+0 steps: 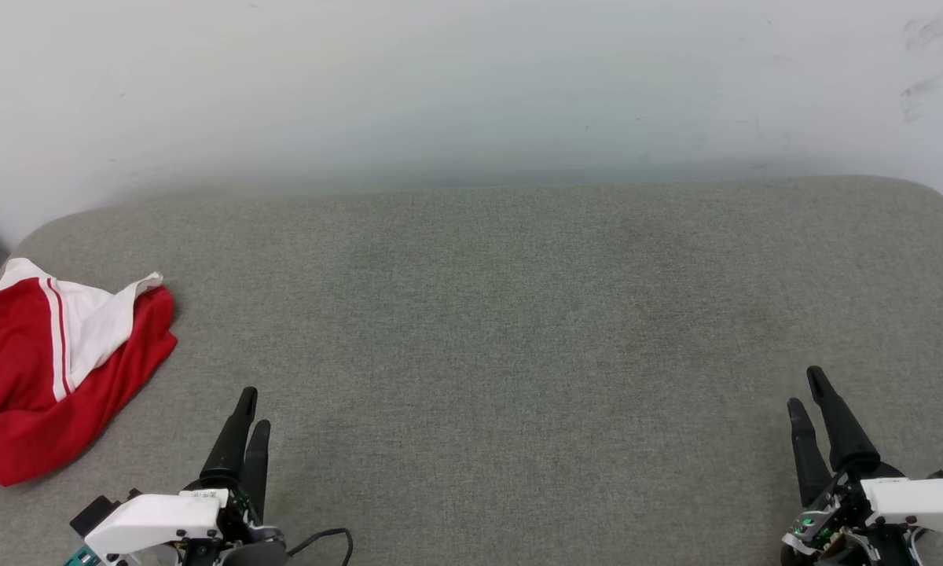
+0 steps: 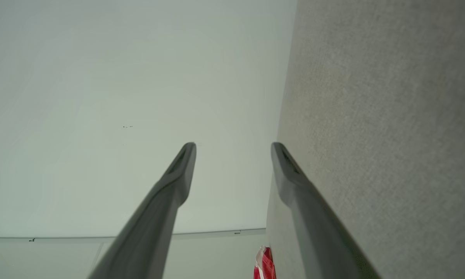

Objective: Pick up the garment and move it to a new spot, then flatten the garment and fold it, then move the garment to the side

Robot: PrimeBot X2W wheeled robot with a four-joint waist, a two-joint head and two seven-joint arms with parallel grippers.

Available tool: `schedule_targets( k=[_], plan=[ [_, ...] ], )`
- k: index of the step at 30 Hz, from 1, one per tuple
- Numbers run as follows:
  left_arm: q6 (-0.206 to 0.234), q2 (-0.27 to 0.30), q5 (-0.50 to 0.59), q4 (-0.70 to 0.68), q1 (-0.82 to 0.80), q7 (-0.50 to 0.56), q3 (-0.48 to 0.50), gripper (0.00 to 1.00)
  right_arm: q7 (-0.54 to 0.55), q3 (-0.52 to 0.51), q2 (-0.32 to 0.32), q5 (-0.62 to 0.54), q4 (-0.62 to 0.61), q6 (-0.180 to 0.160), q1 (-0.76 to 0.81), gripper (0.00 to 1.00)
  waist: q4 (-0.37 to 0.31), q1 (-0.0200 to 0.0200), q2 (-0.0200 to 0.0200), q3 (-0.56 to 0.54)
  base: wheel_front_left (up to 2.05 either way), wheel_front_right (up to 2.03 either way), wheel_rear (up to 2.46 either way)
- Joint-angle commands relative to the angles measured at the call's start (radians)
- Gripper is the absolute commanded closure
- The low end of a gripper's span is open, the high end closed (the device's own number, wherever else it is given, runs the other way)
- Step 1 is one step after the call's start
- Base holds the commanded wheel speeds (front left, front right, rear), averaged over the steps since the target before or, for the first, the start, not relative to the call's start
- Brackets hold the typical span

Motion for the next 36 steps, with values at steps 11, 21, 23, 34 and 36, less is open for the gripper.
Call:
schedule_targets(
  k=[11,21,23,34,36],
  plan=[
    [0.0,0.003,0.041,-0.091,-0.026,-0.063,-0.052,0.0,-0.064,0.036,-0.001,-0.022,-0.095,0.002,-0.008,0.0,0.004,0.0,0.0,0.001,0.0,0.0,0.0],
    [0.0,0.003,0.146,-0.144,-0.029,-0.106,-0.087,0.0,-0.107,0.05,-0.003,-0.09,-0.153,0.002,0.004,0.0,0.009,0.0,0.0,0.0,0.0,0.0,0.0],
    [0.0,0.004,0.181,-0.157,-0.032,-0.114,-0.096,0.0,-0.115,0.047,-0.004,-0.126,-0.16,0.002,0.005,0.0,0.009,0.0,0.0,-0.001,0.0,0.0,0.0],
    [0.0,0.01,0.448,-0.198,-0.039,-0.155,-0.13,0.0,-0.157,0.05,-0.006,-0.447,-0.216,0.002,0.012,0.0,0.013,0.0,0.0,-0.003,0.0,0.0,0.0],
    [0.0,0.012,0.498,-0.202,-0.039,-0.162,-0.133,0.0,-0.164,0.055,-0.009,-0.516,-0.223,0.002,0.013,0.0,0.014,0.0,0.0,-0.004,0.0,0.0,0.0]
  ],
)
